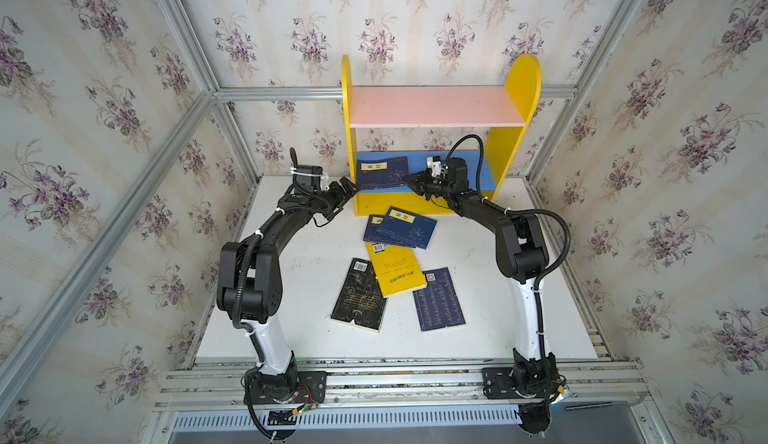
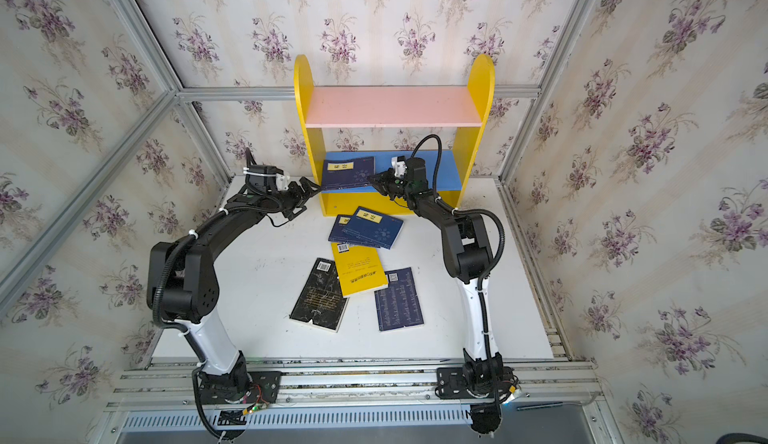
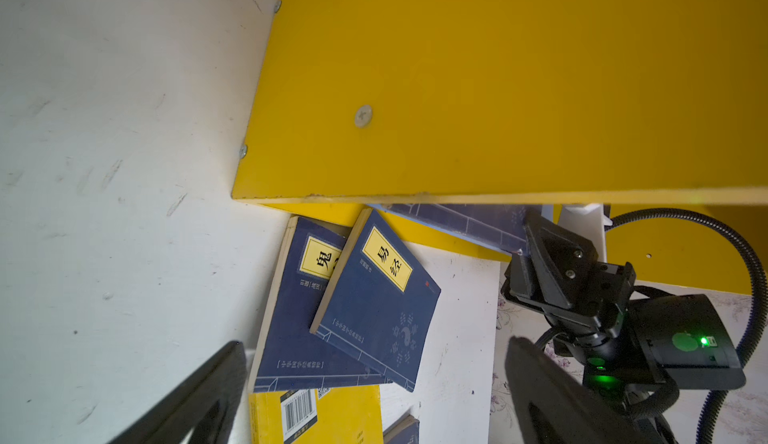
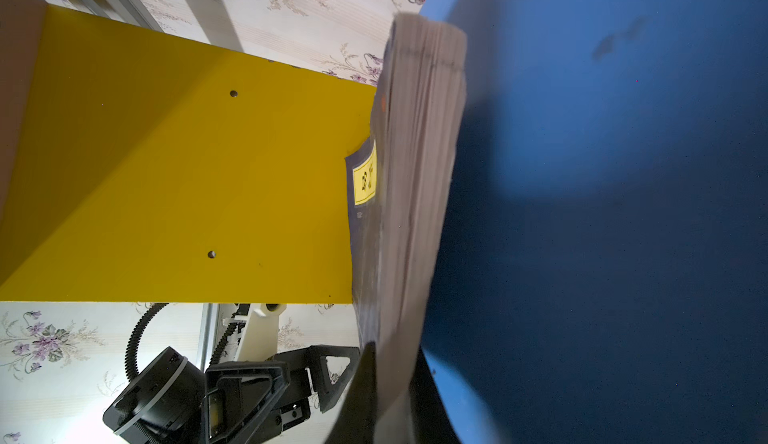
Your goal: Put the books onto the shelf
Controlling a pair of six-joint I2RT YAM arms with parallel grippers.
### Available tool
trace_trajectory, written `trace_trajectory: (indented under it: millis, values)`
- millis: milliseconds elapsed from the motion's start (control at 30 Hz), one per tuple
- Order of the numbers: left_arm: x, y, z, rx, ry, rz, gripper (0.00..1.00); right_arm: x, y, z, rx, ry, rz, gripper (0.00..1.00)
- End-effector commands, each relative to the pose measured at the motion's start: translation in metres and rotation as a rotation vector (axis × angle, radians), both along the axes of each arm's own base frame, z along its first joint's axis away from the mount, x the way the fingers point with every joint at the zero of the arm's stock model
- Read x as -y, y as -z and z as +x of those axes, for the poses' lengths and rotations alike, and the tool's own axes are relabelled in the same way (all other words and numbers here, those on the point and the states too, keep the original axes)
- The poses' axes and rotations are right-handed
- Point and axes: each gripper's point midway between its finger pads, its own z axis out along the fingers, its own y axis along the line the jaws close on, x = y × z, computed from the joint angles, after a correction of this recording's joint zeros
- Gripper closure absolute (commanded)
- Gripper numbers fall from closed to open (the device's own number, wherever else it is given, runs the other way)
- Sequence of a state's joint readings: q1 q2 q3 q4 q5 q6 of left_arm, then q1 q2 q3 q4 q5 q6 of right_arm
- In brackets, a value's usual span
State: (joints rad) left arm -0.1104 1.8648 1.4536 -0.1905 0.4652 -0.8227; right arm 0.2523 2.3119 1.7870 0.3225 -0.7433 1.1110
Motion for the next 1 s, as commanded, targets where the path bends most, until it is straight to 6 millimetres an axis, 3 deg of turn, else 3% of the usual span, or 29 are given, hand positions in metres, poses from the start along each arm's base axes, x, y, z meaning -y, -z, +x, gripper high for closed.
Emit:
trace_trajectory:
  millis: [0,400,533,767,967]
  values:
    - [-0.001,-0.002,0.015,0.008,-0.074,-0.038,0.01,-0.002,-0.001,0.002,0.022,0.011,-0.008,0.98]
    - [0.02,0.022,0.038,-0.016,-0.209,-0.091,0.01,-0.016,0.01,-0.006,0.017,-0.033,-0.077,0.98]
    - [0.018,0.031,0.043,-0.024,-0.264,-0.097,0.01,-0.015,0.016,-0.006,0.013,-0.025,-0.102,0.98]
    - [0.016,0.017,0.049,0.034,-0.302,-0.095,0.01,-0.015,0.022,-0.007,-0.001,-0.026,-0.127,0.98]
    - [0.016,0.037,0.049,-0.019,-0.323,-0.1,0.01,-0.015,0.023,-0.01,-0.002,-0.033,-0.148,0.98]
